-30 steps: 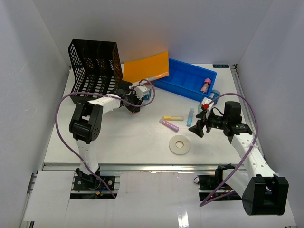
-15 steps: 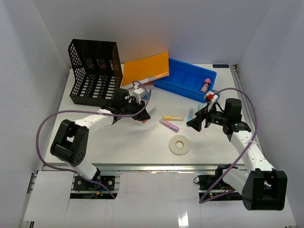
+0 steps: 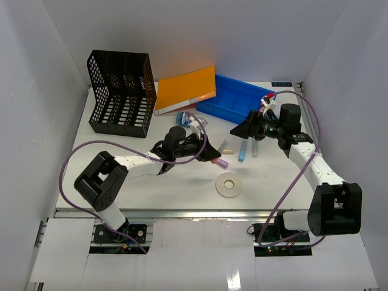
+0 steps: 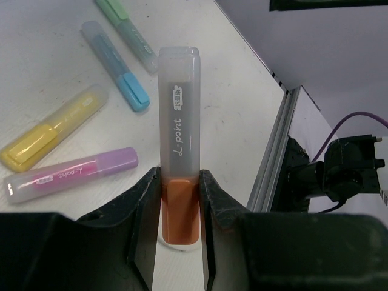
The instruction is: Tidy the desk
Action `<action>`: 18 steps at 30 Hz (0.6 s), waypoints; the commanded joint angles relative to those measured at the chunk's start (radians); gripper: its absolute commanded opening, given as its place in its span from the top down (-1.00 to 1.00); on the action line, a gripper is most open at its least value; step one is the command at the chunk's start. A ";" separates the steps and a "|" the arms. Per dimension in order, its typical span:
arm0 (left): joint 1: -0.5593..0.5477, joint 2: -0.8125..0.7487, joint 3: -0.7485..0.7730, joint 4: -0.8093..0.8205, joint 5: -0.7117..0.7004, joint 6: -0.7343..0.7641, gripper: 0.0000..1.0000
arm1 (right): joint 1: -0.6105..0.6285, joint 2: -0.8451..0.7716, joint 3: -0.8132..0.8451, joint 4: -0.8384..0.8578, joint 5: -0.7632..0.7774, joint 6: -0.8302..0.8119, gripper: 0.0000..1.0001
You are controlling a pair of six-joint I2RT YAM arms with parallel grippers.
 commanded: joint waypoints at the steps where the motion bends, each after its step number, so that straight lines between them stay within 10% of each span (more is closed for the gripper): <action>1: -0.031 0.037 0.076 0.088 -0.054 -0.045 0.98 | 0.035 0.027 0.034 0.008 0.064 0.117 -0.99; 18: -0.054 0.128 0.195 0.063 -0.073 -0.022 0.99 | 0.073 0.008 -0.069 0.180 0.065 0.179 -0.30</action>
